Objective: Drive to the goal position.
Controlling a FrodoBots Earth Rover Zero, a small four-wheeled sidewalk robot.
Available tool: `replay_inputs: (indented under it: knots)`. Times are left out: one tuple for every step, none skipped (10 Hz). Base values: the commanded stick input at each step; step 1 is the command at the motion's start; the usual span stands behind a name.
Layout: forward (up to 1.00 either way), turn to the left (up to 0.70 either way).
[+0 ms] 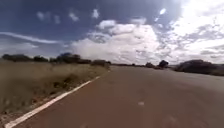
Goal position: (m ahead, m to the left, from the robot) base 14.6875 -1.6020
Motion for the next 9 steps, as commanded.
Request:
replay_inputs:
  knots:
    - [1.0,0.0]
    - [1.0,0.0]
    - [1.0,-0.4]
    - [1.0,-0.4]
    - [1.0,-0.4]
    - [1.0,-0.4]
    - [1.0,-0.4]
    - [1.0,-0.4]
    - [1.0,0.0]
